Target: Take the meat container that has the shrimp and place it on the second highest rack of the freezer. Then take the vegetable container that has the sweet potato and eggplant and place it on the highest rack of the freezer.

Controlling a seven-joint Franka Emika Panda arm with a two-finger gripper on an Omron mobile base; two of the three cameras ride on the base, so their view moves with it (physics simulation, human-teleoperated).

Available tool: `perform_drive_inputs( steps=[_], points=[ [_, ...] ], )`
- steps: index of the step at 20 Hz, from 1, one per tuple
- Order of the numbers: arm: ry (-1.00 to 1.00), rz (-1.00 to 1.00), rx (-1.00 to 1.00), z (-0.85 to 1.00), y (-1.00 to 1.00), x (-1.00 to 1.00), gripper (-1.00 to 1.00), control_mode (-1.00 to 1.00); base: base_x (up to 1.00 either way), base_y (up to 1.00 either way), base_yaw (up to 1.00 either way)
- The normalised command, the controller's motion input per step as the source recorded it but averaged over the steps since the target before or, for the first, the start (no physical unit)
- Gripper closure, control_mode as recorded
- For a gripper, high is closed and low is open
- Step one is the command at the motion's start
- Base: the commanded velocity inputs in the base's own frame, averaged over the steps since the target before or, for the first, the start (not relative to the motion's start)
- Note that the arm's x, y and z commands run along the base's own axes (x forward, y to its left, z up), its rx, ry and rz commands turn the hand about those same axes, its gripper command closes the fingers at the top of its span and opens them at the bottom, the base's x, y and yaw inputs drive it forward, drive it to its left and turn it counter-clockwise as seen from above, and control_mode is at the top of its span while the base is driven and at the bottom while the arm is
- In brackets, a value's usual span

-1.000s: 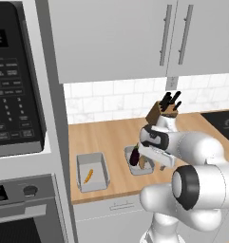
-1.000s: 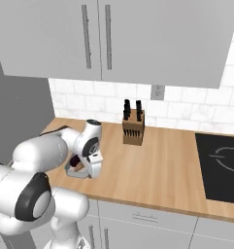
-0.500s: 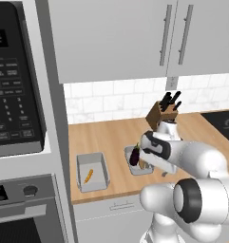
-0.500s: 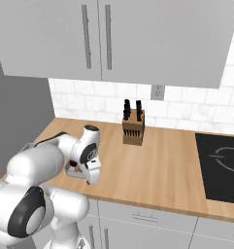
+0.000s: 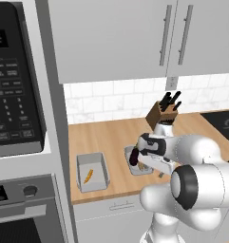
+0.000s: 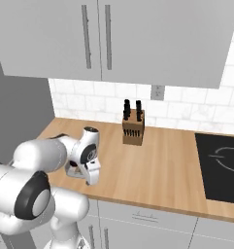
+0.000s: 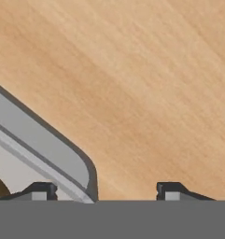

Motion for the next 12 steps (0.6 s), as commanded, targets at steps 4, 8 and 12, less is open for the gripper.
perform_drive_inputs(
  steps=[4, 8, 12],
  points=[
    [0.00, 0.00, 0.00, 0.00, 0.00, 0.00, 1.00, -1.00, 0.00, 0.00, 0.00],
    [-0.03, 0.00, 0.01, 0.03, 0.00, -0.05, 1.00, -1.00, 0.00, 0.00, 0.00],
    [-0.28, -0.05, 0.11, 0.33, -0.05, -0.44, 1.00, -1.00, 0.00, 0.00, 0.00]
  ],
)
